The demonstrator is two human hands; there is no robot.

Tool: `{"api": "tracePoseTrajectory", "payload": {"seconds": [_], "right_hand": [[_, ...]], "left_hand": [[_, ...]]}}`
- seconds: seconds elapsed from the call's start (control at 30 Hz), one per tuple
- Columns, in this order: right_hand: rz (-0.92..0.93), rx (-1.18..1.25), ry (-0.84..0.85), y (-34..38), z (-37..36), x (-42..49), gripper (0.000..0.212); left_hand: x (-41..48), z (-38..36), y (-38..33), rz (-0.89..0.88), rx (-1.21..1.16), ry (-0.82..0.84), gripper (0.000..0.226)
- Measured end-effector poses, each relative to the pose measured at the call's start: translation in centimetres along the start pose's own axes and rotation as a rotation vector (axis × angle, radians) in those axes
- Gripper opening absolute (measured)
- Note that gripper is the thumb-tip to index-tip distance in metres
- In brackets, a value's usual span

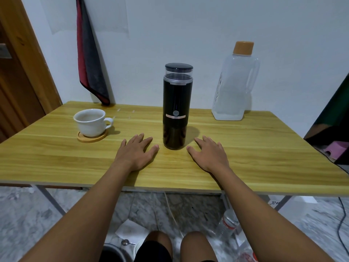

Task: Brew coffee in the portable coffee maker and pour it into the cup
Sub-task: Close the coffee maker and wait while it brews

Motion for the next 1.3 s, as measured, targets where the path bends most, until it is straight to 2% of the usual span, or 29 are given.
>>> {"api": "tracePoseTrajectory", "payload": {"seconds": [0.27,0.4,0.6,0.7,0.87,0.97,1.1,1.2,1.3], "right_hand": [[-0.021,0.084,-0.004,-0.3,0.2,-0.1,0.066],[-0.072,0.273,-0.039,-0.8,0.8,-0.2,0.06],[-0.164,0.554,-0.085,-2.0,1.9,-0.7,0.044],[-0.124,0.666,-0.096,-1.5,2.4,-0.7,0.038],[-0.102,0.926,-0.075,-0.8,3.9,-0.3,0.035],[-0.03,1.011,-0.118,1.2,6.8,0.4,0.041],[0.208,0.931,-0.092,6.0,10.3,1.7,0.07],[0.245,0.841,-0.037,7.8,10.7,2.6,0.093],[0.264,0.764,-0.045,8.2,10.7,3.1,0.102]], "left_hand": [[-0.8,1.3,0.0,0.022,-0.166,-0.085,0.065],[-1.3,2.6,0.1,0.044,-0.296,-0.184,0.059],[-2.0,3.7,-0.8,0.007,-0.543,-0.233,0.052],[-1.2,4.6,-2.2,-0.027,-0.683,-0.202,0.062],[1.1,6.2,-4.8,-0.039,-0.808,-0.102,0.095],[2.1,6.7,-6.0,-0.07,-0.854,-0.053,0.1],[2.6,7.5,-7.5,-0.14,-0.901,-0.067,0.09],[2.7,7.9,-7.7,-0.141,-0.934,-0.104,0.081],[2.7,7.7,-7.6,-0.147,-0.949,-0.107,0.077]]}}
Point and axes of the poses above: each hand's wrist, its own x-axis towards the middle knuckle, its own z-axis out of the back of the hand, y = z × x, the point moved 10 cm from there along x, towards the middle knuckle, and after that the axes turned 2 degrees about -y, right-handed, at the moved point
